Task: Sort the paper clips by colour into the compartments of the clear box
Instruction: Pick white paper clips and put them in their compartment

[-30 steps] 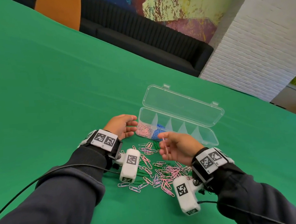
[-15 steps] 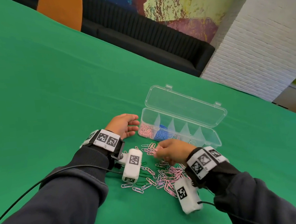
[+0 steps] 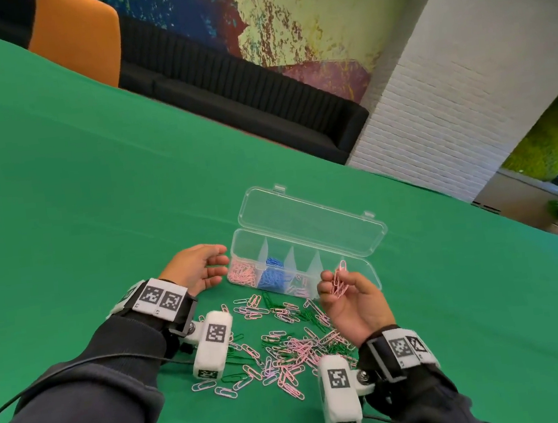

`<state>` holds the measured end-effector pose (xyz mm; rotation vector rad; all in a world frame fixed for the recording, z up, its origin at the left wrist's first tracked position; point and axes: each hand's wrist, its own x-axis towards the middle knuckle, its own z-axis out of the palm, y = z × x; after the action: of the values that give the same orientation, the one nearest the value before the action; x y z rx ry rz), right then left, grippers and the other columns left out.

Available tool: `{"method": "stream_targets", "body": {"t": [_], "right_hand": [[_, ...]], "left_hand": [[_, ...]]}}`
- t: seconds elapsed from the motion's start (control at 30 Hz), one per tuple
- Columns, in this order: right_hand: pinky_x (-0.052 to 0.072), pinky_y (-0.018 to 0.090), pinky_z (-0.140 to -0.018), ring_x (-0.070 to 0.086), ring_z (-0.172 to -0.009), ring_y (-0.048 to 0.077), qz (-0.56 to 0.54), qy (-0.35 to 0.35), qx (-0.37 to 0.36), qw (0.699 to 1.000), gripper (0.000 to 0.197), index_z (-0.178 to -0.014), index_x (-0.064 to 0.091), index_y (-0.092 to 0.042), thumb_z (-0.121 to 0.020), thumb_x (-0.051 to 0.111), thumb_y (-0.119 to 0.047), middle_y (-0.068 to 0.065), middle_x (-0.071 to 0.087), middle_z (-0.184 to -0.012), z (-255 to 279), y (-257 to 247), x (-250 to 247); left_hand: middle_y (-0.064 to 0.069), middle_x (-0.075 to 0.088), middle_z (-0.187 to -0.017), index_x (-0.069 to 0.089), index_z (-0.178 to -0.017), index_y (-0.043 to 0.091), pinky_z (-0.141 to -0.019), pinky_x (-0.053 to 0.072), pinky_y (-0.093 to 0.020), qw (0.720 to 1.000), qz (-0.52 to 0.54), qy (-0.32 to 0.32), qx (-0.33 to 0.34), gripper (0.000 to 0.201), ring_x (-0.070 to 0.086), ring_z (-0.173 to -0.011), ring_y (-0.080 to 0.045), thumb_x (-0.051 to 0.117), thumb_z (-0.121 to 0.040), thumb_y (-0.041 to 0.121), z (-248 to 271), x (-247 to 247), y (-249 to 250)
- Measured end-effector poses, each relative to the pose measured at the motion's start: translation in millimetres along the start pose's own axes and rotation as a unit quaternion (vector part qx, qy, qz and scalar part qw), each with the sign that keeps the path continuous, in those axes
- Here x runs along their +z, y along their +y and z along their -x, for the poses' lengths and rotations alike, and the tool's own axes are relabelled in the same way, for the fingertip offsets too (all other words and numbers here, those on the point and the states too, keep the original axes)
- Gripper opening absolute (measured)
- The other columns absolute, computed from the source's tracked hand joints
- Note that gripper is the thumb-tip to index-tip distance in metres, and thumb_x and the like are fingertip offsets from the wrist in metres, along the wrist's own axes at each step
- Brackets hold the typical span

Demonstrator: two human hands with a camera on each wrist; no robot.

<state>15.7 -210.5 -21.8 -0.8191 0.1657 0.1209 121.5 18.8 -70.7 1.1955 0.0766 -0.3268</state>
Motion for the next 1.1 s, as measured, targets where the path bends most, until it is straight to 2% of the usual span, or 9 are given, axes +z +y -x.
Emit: {"method": "stream_targets", "body": {"t": [0.13, 0.27, 0.4, 0.53, 0.7, 0.8, 0.87, 0.97, 1.1], "right_hand": [[0.048, 0.019, -0.041, 0.057, -0.049, 0.016, -0.030, 0.029, -0.020, 0.999, 0.063, -0.075, 0.053, -0.003, -0.025, 0.091, 0.001, 0.010, 0.058, -0.065, -8, 15, -1], [0.052, 0.020, -0.044, 0.061, -0.049, 0.017, 0.001, 0.087, 0.012, 0.996, 0.025, -0.088, 0.053, -0.003, -0.066, 0.064, 0.002, 0.012, 0.062, -0.066, -8, 31, 8], [0.057, 0.026, -0.051, 0.066, -0.056, 0.024, 0.005, 0.087, 0.026, 0.996, 0.025, -0.108, 0.051, -0.001, -0.084, 0.046, 0.003, 0.017, 0.066, -0.075, -12, 33, 31], [0.053, 0.036, -0.080, 0.062, -0.096, 0.033, 0.025, 0.067, 0.041, 0.997, 0.034, -0.118, 0.047, 0.002, -0.098, 0.036, -0.024, 0.023, 0.060, -0.109, -29, 20, 68], [0.019, 0.044, -0.115, 0.023, -0.140, 0.035, 0.111, 0.040, 0.016, 0.993, 0.065, -0.146, 0.022, -0.004, -0.097, 0.029, -0.047, 0.024, 0.025, -0.149, -60, 0, 105], [0.023, 0.041, -0.112, 0.035, -0.135, 0.031, 0.180, 0.017, -0.011, 0.983, 0.056, -0.138, 0.039, -0.009, -0.098, 0.026, -0.046, 0.018, 0.043, -0.140, -64, -6, 109], [0.042, 0.037, -0.094, 0.060, -0.104, 0.026, 0.239, 0.000, -0.024, 0.971, 0.035, -0.112, 0.055, -0.010, -0.098, 0.034, -0.035, 0.012, 0.063, -0.107, -56, -6, 104], [0.049, 0.026, -0.061, 0.058, -0.063, 0.016, 0.411, -0.012, -0.017, 0.911, 0.012, -0.087, 0.055, -0.008, -0.093, 0.045, -0.009, 0.007, 0.061, -0.076, -43, 1, 90], [0.045, 0.018, -0.054, 0.054, -0.056, 0.006, 0.686, -0.076, 0.060, 0.722, 0.015, -0.084, 0.055, -0.016, -0.090, 0.052, -0.002, 0.000, 0.060, -0.075, -39, 27, 77]], "left_hand": [[-0.006, 0.057, -0.077, 0.057, -0.093, 0.007, -0.044, 0.045, -0.015, 1.000, 0.000, 0.004, 0.001, 0.014, 0.052, -0.062, -0.015, 0.043, -0.097, 0.010, 1, 0, 1], [-0.006, 0.057, -0.078, 0.056, -0.096, 0.005, -0.046, 0.046, -0.016, 1.000, -0.001, 0.002, 0.003, 0.013, 0.052, -0.064, -0.015, 0.044, -0.097, 0.010, 3, 0, 2], [-0.005, 0.057, -0.077, 0.057, -0.099, 0.005, -0.045, 0.046, -0.016, 1.000, 0.011, 0.007, 0.004, 0.014, 0.053, -0.061, -0.015, 0.044, -0.097, 0.010, 2, -2, 3], [-0.005, 0.057, -0.075, 0.056, -0.097, 0.005, -0.042, 0.045, -0.015, 0.999, 0.025, 0.027, 0.008, 0.014, 0.056, -0.049, -0.009, 0.044, -0.097, 0.010, -1, -5, 3], [-0.004, 0.057, -0.075, 0.056, -0.089, 0.009, -0.041, 0.043, -0.015, 0.998, 0.039, 0.041, 0.008, 0.016, 0.055, -0.041, -0.005, 0.043, -0.098, 0.010, -2, -9, 7], [-0.004, 0.056, -0.075, 0.056, -0.087, 0.011, -0.040, 0.042, -0.015, 0.998, 0.047, 0.048, 0.013, 0.017, 0.054, -0.039, -0.004, 0.042, -0.098, 0.010, -3, -11, 10], [-0.004, 0.056, -0.074, 0.056, -0.086, 0.011, -0.039, 0.042, -0.014, 0.997, 0.054, 0.054, 0.017, 0.018, 0.054, -0.038, -0.003, 0.041, -0.097, 0.010, -4, -13, 11], [-0.003, 0.057, -0.074, 0.056, -0.086, 0.012, -0.040, 0.042, -0.014, 0.997, 0.054, 0.059, 0.019, 0.018, 0.054, -0.039, -0.003, 0.042, -0.097, 0.010, -3, -16, 14], [-0.002, 0.057, -0.073, 0.056, -0.087, 0.012, -0.039, 0.042, -0.014, 0.996, 0.051, 0.064, 0.022, 0.016, 0.055, -0.039, -0.002, 0.043, -0.097, 0.011, -3, -22, 19]]}}
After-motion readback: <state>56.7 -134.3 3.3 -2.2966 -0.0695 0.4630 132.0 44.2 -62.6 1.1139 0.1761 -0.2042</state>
